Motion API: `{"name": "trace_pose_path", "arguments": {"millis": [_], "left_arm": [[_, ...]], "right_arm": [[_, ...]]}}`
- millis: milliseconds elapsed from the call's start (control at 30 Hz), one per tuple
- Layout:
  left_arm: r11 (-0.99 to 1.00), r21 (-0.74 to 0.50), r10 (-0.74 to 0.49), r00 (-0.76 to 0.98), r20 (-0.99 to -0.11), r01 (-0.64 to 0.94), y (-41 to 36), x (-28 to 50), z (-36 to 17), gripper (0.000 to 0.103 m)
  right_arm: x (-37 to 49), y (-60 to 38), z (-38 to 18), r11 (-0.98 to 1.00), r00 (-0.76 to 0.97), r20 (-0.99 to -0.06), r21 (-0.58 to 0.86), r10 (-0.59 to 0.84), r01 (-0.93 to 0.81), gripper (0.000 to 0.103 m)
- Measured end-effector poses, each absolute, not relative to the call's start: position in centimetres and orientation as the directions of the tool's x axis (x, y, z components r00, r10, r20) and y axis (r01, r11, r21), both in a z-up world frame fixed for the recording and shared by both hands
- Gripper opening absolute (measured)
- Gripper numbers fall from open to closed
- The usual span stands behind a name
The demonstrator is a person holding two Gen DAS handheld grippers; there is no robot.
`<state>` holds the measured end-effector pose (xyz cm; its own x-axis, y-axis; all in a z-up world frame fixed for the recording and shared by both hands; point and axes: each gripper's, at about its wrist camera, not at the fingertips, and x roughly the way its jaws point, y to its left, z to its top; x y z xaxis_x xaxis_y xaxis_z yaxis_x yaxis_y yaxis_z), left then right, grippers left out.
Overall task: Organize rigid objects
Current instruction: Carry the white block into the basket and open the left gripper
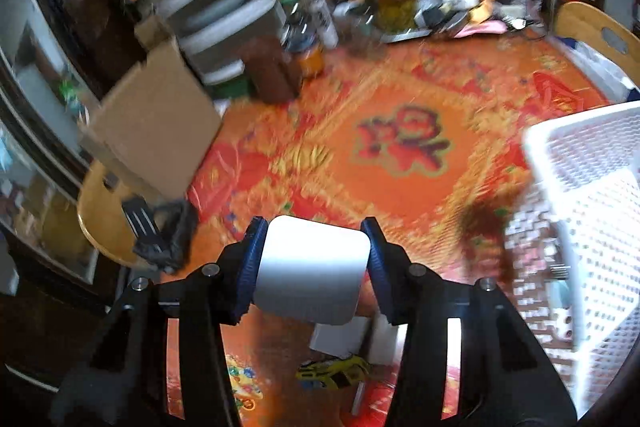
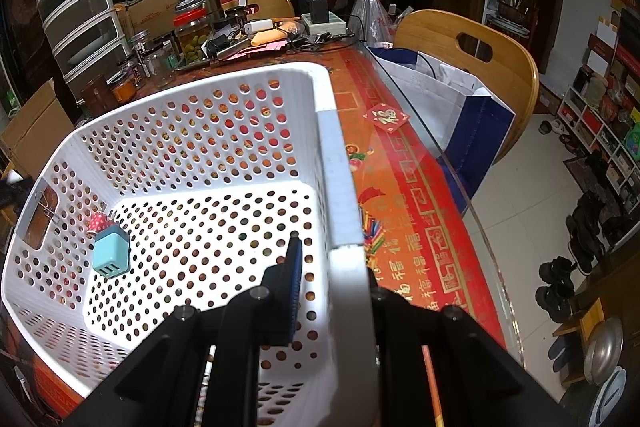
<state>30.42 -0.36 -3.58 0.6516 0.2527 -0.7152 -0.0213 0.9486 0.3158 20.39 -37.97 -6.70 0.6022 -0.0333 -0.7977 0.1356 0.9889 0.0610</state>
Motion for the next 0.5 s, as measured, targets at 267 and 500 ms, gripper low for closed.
{"name": "trace_pose_path", "arguments": {"millis": [267, 500], "left_arm": [[0.933, 0.289, 0.059, 0.704, -0.708, 0.212, -10.3, 27.4, 2.7, 0.046], [0.864, 0.301, 0.025, 0.561, -0.828, 0.405, -20.4, 30.1, -0.8, 0.046]], "right_arm": [[20.4, -38.0, -6.6, 0.989, 0.602, -0.798, 0.063, -0.031, 0.134, 0.014], [20.5, -37.9, -6.6, 0.99, 0.599, -0.8, 0.061, -0.028, 0.128, 0.014]]}}
